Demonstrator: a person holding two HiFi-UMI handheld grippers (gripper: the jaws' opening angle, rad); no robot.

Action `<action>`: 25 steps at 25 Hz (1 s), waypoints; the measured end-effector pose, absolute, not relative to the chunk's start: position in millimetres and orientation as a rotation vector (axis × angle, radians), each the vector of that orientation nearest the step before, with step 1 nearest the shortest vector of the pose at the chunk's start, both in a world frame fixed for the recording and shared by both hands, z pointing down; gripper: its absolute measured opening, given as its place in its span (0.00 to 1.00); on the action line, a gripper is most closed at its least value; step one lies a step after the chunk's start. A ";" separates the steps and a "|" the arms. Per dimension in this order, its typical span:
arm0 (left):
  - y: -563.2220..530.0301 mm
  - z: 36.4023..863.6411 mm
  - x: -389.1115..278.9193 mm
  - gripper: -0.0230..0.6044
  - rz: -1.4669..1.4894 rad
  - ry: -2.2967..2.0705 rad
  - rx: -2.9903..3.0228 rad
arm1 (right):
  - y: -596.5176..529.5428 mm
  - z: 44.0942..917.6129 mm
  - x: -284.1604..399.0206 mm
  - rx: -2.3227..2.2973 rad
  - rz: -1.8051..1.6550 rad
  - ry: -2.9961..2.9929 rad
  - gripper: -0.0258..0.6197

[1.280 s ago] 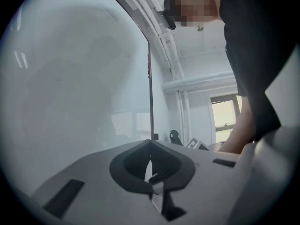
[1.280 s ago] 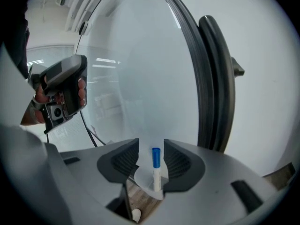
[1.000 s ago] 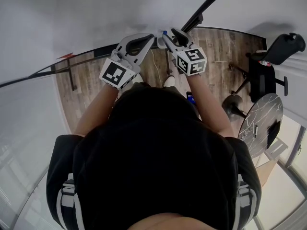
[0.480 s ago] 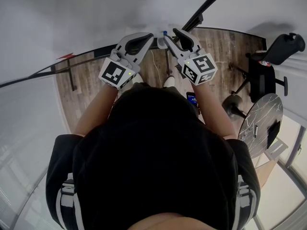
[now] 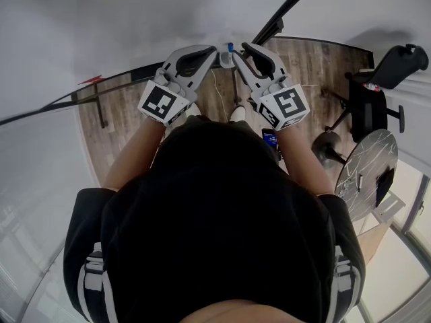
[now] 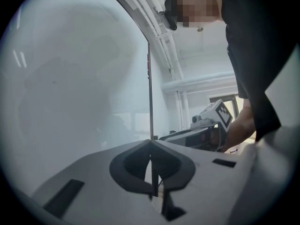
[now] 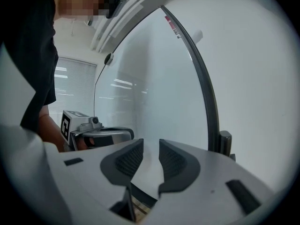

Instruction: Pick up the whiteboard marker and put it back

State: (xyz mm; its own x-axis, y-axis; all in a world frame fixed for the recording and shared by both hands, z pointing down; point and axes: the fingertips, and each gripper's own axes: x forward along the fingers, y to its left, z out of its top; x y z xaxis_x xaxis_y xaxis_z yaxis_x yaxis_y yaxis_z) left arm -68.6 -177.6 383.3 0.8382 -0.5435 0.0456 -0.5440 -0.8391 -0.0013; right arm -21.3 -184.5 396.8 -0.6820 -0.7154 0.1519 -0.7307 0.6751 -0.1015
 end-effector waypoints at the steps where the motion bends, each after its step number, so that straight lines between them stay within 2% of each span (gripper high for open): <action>1: -177.3 380.6 -67.7 0.04 0.069 -0.887 3.001 | -183.5 394.1 -22.2 1.204 0.219 -2.789 0.19; 14: -175.4 356.4 -54.7 0.04 0.022 -0.853 3.017 | -174.1 355.3 -22.2 1.218 0.096 -2.870 0.06; 25: -174.6 347.4 -46.0 0.04 -0.035 -0.819 3.024 | -171.2 347.6 -21.2 1.214 0.078 -2.886 0.04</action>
State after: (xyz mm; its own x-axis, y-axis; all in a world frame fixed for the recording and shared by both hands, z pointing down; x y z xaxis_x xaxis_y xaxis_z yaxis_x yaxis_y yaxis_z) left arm -46.0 -174.6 347.4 0.8632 -0.5045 -0.0193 -0.5043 -0.8634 0.0136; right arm -21.2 -171.2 347.6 -0.6994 -0.7142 0.0285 -0.7147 0.6982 -0.0419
